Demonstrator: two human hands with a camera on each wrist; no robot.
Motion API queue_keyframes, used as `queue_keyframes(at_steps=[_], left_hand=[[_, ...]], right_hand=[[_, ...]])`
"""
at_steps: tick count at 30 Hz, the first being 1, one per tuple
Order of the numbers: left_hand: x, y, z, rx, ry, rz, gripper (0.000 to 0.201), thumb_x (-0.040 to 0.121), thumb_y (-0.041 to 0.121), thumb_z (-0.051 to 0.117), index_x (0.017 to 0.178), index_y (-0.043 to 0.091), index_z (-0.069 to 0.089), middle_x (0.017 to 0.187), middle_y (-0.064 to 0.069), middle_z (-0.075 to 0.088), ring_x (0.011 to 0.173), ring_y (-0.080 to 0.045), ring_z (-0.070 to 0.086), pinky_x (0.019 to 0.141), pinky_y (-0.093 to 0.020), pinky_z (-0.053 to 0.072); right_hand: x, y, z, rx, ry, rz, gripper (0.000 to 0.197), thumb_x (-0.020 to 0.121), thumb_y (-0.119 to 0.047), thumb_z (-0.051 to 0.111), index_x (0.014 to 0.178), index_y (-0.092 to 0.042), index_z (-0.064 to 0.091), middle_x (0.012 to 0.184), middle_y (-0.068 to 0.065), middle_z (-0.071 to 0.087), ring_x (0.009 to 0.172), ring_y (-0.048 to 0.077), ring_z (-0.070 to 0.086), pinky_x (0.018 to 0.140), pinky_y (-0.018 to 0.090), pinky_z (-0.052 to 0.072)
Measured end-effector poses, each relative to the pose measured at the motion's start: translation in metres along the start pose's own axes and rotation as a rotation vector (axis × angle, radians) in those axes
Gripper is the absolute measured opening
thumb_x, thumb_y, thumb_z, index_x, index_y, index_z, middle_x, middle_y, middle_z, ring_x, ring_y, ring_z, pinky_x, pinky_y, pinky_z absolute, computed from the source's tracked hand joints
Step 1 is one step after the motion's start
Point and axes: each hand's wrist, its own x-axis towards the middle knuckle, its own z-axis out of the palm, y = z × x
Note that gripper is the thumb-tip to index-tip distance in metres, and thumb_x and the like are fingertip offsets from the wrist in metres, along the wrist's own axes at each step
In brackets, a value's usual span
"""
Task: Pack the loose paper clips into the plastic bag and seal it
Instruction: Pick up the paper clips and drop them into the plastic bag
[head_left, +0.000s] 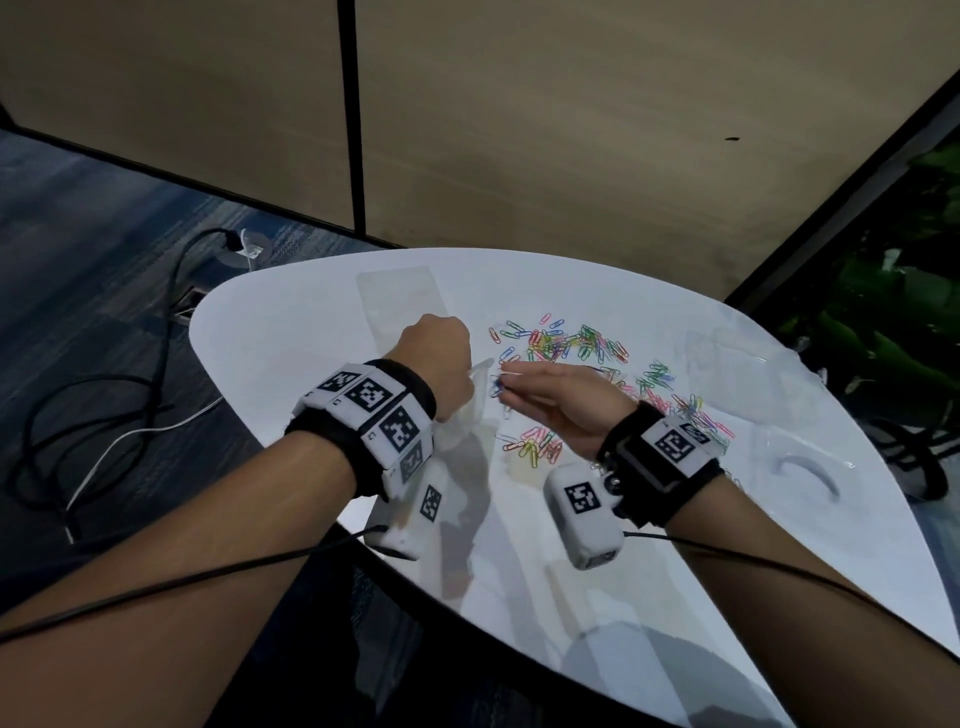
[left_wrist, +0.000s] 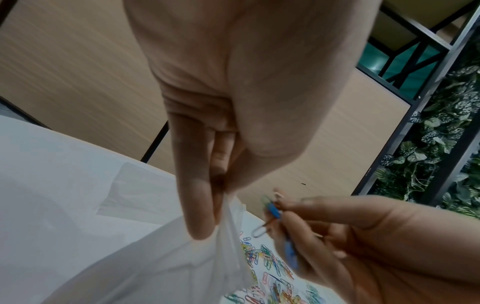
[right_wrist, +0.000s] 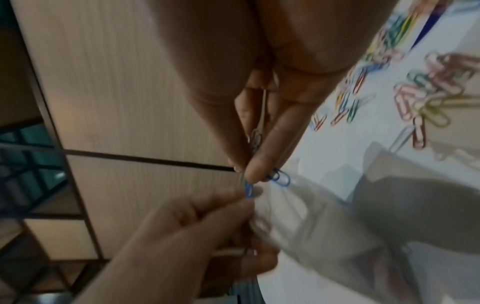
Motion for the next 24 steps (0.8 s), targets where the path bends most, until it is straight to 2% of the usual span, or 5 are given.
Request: queue_keyframes(at_steps=[8, 12, 16, 21, 24], left_hand=[[0.000, -0.003, -0.003, -0.049, 0.023, 0.025, 0.017, 0.089, 0.009, 0.061, 0.096, 0.005, 0.077, 0.091, -0.016, 0.075, 0.083, -0.031, 0.075, 0.081, -0.039, 0.063], [-0.001, -0.005, -0.004, -0.077, 0.014, 0.031, 0.017, 0.090, 0.008, 0.063, 0.100, 0.007, 0.077, 0.097, -0.015, 0.074, 0.087, -0.031, 0.074, 0.082, -0.039, 0.063], [-0.003, -0.006, -0.005, -0.060, 0.030, 0.033, 0.019, 0.089, 0.004, 0.061, 0.103, 0.005, 0.074, 0.095, -0.016, 0.074, 0.087, -0.031, 0.074, 0.084, -0.039, 0.063], [-0.004, -0.011, -0.011, -0.034, 0.074, 0.013, 0.023, 0.092, 0.006, 0.056, 0.112, 0.004, 0.068, 0.106, -0.017, 0.071, 0.093, -0.033, 0.073, 0.087, -0.041, 0.061], [-0.005, -0.012, -0.013, -0.023, 0.062, 0.005, 0.025, 0.092, 0.004, 0.054, 0.115, 0.003, 0.067, 0.114, -0.017, 0.066, 0.094, -0.033, 0.072, 0.088, -0.041, 0.060]], right_hand=[[0.008, 0.026, 0.041, -0.092, 0.057, -0.003, 0.029, 0.085, 0.014, 0.054, 0.112, 0.011, 0.066, 0.102, 0.025, 0.069, 0.088, 0.030, 0.069, 0.076, 0.024, 0.059], [0.004, 0.023, 0.046, -0.832, 0.167, -0.277, 0.017, 0.080, -0.004, 0.063, 0.076, -0.017, 0.073, 0.063, 0.007, 0.067, 0.052, 0.013, 0.056, 0.060, 0.028, 0.053], [-0.001, 0.007, 0.051, -1.253, -0.086, -0.298, 0.039, 0.089, -0.006, 0.054, 0.056, -0.026, 0.063, 0.048, -0.011, 0.054, 0.049, 0.007, 0.046, 0.055, 0.021, 0.040], [0.002, -0.003, 0.026, -0.602, -0.012, -0.260, 0.032, 0.090, 0.013, 0.044, 0.091, -0.001, 0.073, 0.093, 0.013, 0.072, 0.081, 0.022, 0.070, 0.075, 0.031, 0.061], [0.009, 0.013, -0.001, -1.034, 0.072, -0.358, 0.033, 0.095, 0.000, 0.045, 0.103, -0.015, 0.074, 0.117, 0.010, 0.070, 0.103, 0.021, 0.067, 0.092, 0.036, 0.056]])
